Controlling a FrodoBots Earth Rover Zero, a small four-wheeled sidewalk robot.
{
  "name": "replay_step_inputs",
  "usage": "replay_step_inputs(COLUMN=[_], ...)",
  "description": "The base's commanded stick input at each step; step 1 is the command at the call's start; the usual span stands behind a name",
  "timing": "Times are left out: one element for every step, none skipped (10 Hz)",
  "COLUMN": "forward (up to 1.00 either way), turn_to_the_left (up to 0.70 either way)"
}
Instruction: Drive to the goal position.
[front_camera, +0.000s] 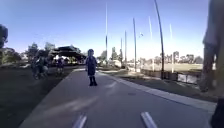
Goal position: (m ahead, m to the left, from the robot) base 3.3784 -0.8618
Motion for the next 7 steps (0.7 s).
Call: replay_step_inputs(forward=[0.00,0.00,0.00,0.00,0.00,0.00,0.00], turn_to_the_left=[-1.00,-1.00,-1.00,-1.00,-1.00,-1.00,-1.00])
